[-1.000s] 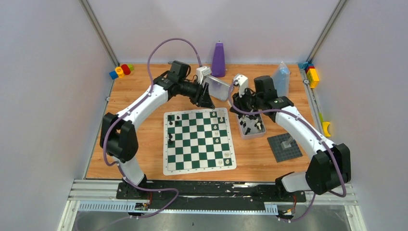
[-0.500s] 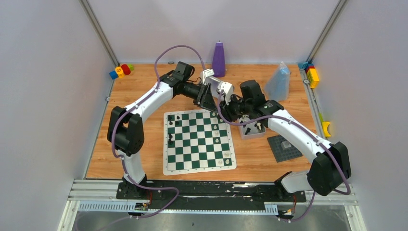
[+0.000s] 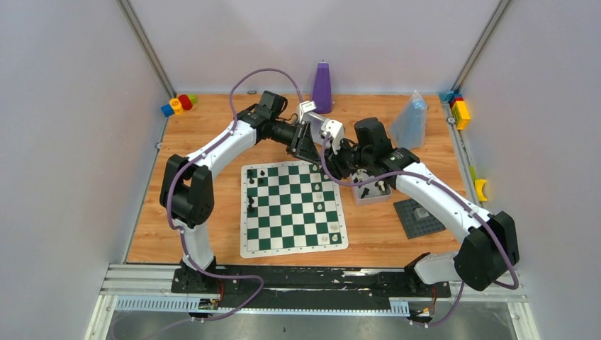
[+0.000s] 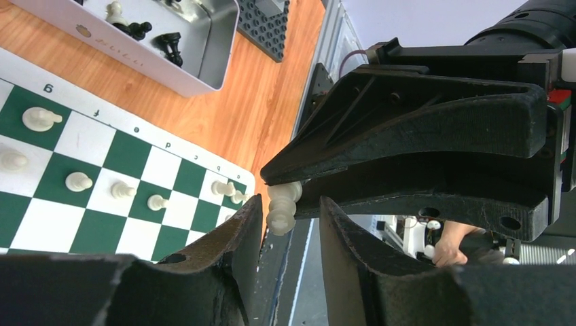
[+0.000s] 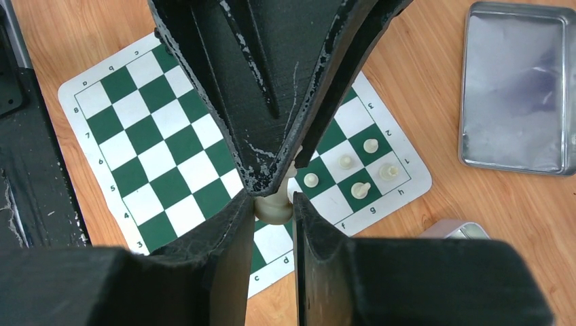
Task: Set up the chess pieces on the board
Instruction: Place the chess piece on the chessboard, then pick up the chess piece from the storage box.
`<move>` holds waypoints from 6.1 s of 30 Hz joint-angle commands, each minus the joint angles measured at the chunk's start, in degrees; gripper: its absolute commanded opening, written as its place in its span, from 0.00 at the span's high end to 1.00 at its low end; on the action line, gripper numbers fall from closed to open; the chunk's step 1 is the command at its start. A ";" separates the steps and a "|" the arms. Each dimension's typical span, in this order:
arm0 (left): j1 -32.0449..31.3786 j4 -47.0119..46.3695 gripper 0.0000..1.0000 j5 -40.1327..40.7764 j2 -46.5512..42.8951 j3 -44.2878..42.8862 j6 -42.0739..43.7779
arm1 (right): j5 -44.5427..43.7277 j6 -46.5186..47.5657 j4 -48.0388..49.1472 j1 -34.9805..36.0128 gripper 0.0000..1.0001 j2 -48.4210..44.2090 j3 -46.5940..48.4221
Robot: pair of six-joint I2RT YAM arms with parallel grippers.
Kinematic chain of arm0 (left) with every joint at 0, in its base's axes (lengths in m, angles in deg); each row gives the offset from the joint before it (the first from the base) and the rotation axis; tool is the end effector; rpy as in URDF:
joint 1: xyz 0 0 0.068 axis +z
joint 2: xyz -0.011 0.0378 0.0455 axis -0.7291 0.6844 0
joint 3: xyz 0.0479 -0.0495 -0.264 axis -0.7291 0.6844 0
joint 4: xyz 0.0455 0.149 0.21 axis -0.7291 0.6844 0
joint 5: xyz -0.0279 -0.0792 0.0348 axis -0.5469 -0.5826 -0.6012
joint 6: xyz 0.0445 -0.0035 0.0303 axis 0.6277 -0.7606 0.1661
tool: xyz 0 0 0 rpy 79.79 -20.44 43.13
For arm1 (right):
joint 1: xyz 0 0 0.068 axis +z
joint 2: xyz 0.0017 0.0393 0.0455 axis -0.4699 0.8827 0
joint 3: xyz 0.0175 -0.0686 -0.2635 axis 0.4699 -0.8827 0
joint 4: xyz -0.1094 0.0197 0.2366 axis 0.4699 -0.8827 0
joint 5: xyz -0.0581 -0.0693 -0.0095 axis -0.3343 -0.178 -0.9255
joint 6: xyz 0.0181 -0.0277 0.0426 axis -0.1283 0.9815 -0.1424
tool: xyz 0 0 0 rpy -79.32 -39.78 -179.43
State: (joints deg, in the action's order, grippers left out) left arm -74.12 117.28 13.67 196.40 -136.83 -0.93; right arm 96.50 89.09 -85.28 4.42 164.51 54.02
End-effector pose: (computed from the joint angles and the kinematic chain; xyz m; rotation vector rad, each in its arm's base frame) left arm 0.3471 -0.2153 0.2832 0.7437 2.3296 -1.7179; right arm 0.2447 0.1758 0.3061 -1.1992 1.8752 0.6884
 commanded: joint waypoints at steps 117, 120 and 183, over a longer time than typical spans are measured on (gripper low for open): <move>-29.44 -3.99 0.73 57.59 3.64 7.70 33.35 | 1.74 -7.47 -0.10 -30.51 0.32 -6.72 -6.83; -29.47 -3.83 0.70 57.56 3.34 7.52 33.22 | 1.66 -7.28 -0.86 -30.50 0.32 -6.54 -6.50; -22.63 -0.47 0.34 52.74 -18.27 12.65 34.65 | -35.50 0.08 -13.31 -15.63 0.67 22.60 5.68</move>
State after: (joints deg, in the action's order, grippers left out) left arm -96.66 117.69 67.48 180.60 -124.62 33.65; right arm 63.89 88.69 -98.54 -11.89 186.50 57.25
